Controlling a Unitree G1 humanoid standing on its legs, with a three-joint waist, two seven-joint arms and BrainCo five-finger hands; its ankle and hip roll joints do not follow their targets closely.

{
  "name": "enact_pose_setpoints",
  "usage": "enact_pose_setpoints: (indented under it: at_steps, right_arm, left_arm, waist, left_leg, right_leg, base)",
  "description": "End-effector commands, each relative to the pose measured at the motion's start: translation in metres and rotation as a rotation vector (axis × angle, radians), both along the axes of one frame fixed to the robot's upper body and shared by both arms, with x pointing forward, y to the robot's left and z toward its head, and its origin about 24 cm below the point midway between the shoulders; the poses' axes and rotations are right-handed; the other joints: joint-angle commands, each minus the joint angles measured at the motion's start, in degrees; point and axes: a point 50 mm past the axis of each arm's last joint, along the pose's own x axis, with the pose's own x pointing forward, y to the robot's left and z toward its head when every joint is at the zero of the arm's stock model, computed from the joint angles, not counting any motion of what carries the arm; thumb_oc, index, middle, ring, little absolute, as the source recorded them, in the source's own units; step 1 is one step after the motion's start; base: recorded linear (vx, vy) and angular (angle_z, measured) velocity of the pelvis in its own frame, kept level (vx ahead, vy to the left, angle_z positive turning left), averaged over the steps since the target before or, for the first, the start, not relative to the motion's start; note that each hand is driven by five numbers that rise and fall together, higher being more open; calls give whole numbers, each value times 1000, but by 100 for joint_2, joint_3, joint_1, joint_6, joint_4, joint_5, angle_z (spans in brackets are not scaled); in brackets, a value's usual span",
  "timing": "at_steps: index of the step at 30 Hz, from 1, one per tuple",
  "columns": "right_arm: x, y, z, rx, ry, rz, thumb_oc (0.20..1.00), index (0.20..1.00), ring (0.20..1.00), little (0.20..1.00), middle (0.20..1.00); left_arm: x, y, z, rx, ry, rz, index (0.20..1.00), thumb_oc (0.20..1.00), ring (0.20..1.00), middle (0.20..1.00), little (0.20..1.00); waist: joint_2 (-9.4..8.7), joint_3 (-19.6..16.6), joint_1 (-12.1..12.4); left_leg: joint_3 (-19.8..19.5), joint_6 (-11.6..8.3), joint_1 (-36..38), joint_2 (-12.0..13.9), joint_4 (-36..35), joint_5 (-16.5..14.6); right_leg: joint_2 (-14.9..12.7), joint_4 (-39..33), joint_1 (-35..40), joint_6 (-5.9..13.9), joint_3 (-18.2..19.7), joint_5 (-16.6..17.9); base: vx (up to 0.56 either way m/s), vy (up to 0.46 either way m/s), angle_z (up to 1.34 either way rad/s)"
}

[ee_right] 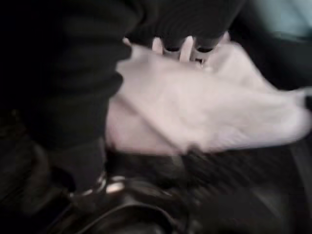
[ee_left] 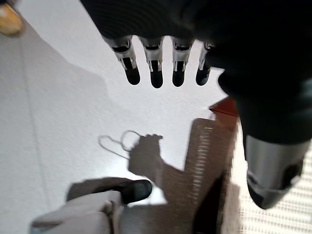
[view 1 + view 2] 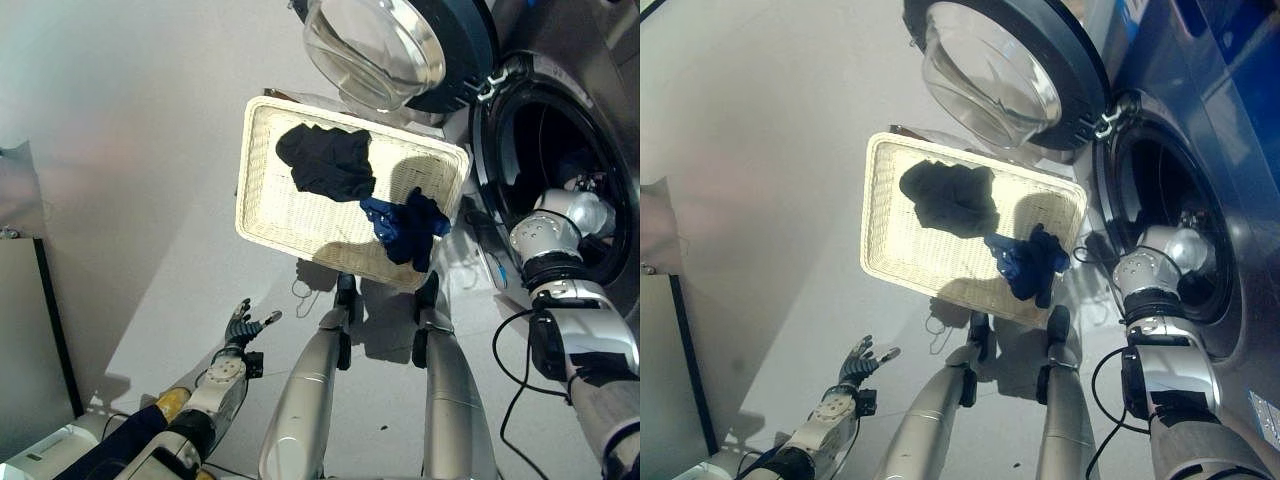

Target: Put the clothes into the washing machine.

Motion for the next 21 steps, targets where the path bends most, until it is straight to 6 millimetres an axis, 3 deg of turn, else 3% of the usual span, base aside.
enact_pose_setpoints:
  at_steps: [1,6,7,8,9,14,18,21]
  right_arm:
    - [-34,-54,37,-273,-238,-117,1000,1000,1000,1000,1000]
    - [-16,-27,25,-471,-145,25,1000,1000,1000,1000,1000]
    - [-12,-20,21,-616,-41,54,1000,1000,1000,1000,1000]
    - [-11,-18,20,-652,-15,59,1000,1000,1000,1000,1000]
    - [-10,-10,18,-822,109,67,1000,1000,1000,1000,1000]
    - [-6,22,10,-1187,361,78,1000,1000,1000,1000,1000]
    - [-10,46,-12,-1264,404,111,1000,1000,1000,1000,1000]
    - [-17,80,-30,-1366,415,151,1000,1000,1000,1000,1000]
  left_arm:
    - [-5,6,-5,8,20,43,1000,1000,1000,1000,1000]
    - [-5,-2,-7,5,24,36,1000,1000,1000,1000,1000]
    - [-6,-4,-9,5,29,35,1000,1000,1000,1000,1000]
    - [-6,-3,-8,3,26,35,1000,1000,1000,1000,1000]
    - [-8,-4,-10,-3,31,39,1000,1000,1000,1000,1000]
    - [-12,-1,-12,-25,24,65,1000,1000,1000,1000,1000]
    - [-18,-1,-17,-41,30,89,1000,1000,1000,1000,1000]
    - [-20,-5,-19,-54,22,115,1000,1000,1000,1000,1000]
  waist:
    - [293,-54,-545]
    - [330,-54,-509]
    - [329,-54,-500]
    - [334,-54,-492]
    - [321,-54,-490]
    - [226,-54,-480]
    - [116,-54,-526]
    - [-10,-54,-591]
  left_leg:
    - [-170,-180,-250,-224,-114,248]
    - [-168,-168,-274,-260,-162,261]
    - [-166,-172,-234,-278,-181,206]
    - [-162,-171,-275,-271,-203,264]
    - [-167,-171,-254,-284,-207,221]
    - [-155,-164,-389,-261,-222,286]
    - [-134,-143,-400,-240,-250,255]
    - [-127,-102,-474,-232,-307,279]
  right_leg:
    - [409,246,-104,159,-242,-353]
    - [426,222,-133,147,-253,-348]
    - [421,238,-103,154,-255,-428]
    - [429,206,-137,149,-263,-364]
    - [431,226,-128,152,-261,-417]
    - [487,158,-231,142,-290,-313]
    - [529,170,-252,149,-273,-353]
    - [587,109,-316,165,-235,-296]
  base:
    - [3,5,5]
    - [-4,6,-1]
    - [-35,23,-4]
    - [-23,38,-6]
    - [-61,43,-4]
    - [-34,58,-4]
    - [-41,79,0]
    - [-49,80,0]
